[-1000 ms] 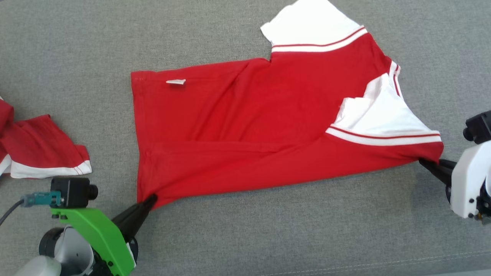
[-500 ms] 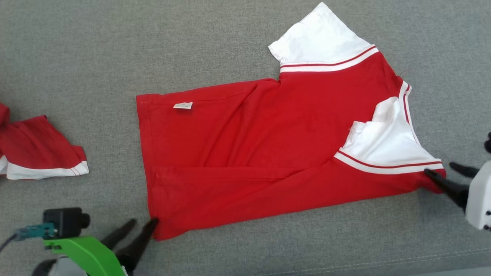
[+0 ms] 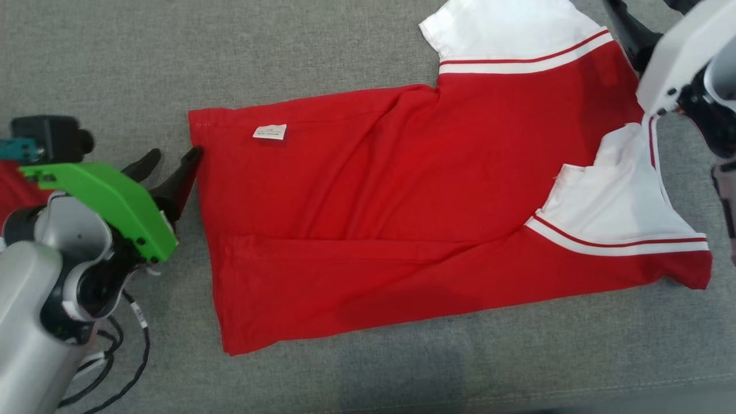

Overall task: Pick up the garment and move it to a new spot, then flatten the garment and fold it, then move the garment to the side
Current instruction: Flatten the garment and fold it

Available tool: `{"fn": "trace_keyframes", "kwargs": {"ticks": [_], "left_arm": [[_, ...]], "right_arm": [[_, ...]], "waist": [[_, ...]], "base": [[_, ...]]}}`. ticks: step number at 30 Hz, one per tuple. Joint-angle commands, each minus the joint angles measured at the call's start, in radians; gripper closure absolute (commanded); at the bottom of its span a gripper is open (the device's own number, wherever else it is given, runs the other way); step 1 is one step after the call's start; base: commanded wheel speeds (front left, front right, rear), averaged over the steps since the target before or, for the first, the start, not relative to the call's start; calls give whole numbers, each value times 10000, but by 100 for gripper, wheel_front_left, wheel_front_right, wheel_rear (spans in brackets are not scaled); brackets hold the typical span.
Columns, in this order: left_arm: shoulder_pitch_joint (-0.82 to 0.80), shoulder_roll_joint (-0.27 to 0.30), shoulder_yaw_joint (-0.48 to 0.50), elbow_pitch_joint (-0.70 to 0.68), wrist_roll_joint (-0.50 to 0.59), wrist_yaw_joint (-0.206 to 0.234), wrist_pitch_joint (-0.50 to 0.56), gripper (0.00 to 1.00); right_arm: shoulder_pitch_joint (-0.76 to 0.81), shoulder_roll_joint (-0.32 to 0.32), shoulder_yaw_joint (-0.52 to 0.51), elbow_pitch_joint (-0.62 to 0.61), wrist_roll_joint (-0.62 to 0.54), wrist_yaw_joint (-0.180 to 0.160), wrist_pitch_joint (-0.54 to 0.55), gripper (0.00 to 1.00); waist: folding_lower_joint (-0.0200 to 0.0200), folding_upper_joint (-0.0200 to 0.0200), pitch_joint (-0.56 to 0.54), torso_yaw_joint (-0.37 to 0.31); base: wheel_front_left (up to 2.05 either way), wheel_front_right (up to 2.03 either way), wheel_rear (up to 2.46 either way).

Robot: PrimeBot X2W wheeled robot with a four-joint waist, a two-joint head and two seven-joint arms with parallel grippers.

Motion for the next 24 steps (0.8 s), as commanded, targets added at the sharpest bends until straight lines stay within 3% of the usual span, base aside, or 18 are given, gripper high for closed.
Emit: {"fn": "trace_keyframes", "kwargs": {"ticks": [1,4,8,17,18,19,20,24], "left_arm": [[-205,-74,-87,172,198,-80,50,0],[-1154,-835,-561,1290,316,-402,290,0],[-1898,-1531,-1041,2214,508,-933,473,0],[-2525,-1971,-1912,3508,675,-1631,1295,0],[-2539,-1982,-1956,3580,663,-1668,1383,44],[-2554,-1993,-2014,3621,652,-1751,1448,75],[-2545,-2039,-2043,3648,592,-1828,1470,100],[-2616,-2286,-1944,3661,489,-2052,1227,100]], "right_arm": [[-143,48,22,230,-115,-5,-151,0],[-1348,741,109,1957,-721,-3,-1164,0],[-2320,1126,356,3755,-1102,-2,-1803,0],[-3523,1178,1439,5947,-698,1,-1736,0],[-3597,1169,1584,6037,-575,1,-1670,55],[-3674,1169,1730,6091,-437,1,-1598,100],[-3736,1145,1857,6125,-304,0,-1581,100],[-3921,955,2299,6099,245,-3,-1732,100]], "waist": [[-2,0,461,258],[-2,0,694,531],[-2,0,992,958],[-2,0,1015,1372],[-2,0,996,1370],[-2,0,974,1362],[-2,0,949,1346],[-2,0,804,1256]], "base": [[0,0,0],[0,0,0],[0,0,0],[0,0,0],[0,0,0],[0,0,0],[0,0,0],[0,0,0]]}}
